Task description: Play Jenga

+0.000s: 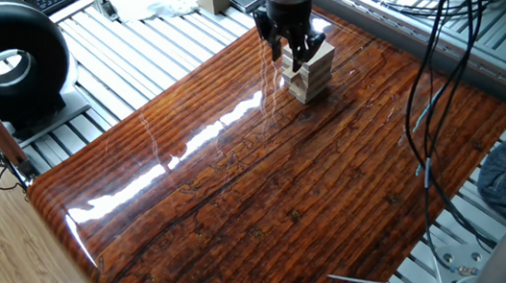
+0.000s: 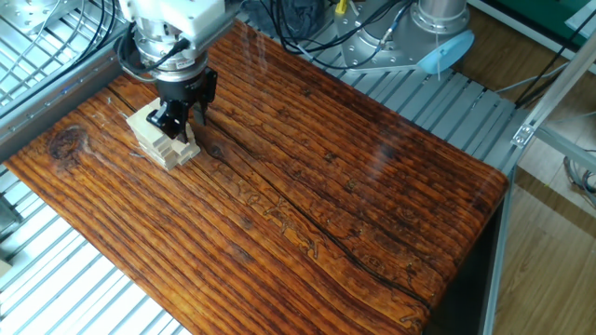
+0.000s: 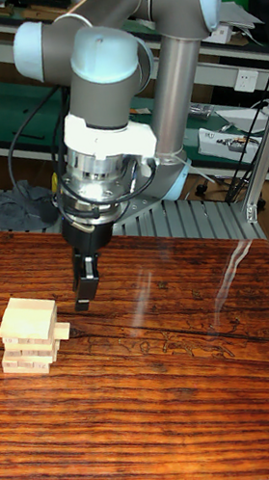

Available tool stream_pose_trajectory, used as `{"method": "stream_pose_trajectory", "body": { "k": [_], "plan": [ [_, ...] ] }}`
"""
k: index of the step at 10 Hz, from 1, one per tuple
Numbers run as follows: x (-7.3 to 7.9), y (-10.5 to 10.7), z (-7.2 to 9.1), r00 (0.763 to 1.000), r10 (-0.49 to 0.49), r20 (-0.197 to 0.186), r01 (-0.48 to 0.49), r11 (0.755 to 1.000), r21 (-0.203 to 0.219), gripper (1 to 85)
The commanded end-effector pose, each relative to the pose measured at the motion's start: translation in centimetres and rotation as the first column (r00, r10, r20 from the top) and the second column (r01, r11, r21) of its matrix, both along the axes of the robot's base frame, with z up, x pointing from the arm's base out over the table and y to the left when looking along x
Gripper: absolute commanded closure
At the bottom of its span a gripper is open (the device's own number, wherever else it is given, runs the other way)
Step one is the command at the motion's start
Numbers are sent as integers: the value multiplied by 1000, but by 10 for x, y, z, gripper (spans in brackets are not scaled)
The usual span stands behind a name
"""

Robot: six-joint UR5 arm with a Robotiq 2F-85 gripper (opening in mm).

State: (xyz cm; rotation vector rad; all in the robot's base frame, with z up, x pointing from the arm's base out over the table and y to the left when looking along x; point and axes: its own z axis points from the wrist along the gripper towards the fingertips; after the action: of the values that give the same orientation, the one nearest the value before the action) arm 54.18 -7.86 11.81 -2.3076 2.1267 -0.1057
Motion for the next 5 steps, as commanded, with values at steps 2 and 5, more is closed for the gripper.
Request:
{"method": "stream_pose_trajectory", "body": {
  "k": [2,5],
  "plan": [
    [-2,1,-14,998,-55,2,55,997,53,397],
    [-5,-2,-22,995,-99,-5,99,991,86,397]
  ]
}}
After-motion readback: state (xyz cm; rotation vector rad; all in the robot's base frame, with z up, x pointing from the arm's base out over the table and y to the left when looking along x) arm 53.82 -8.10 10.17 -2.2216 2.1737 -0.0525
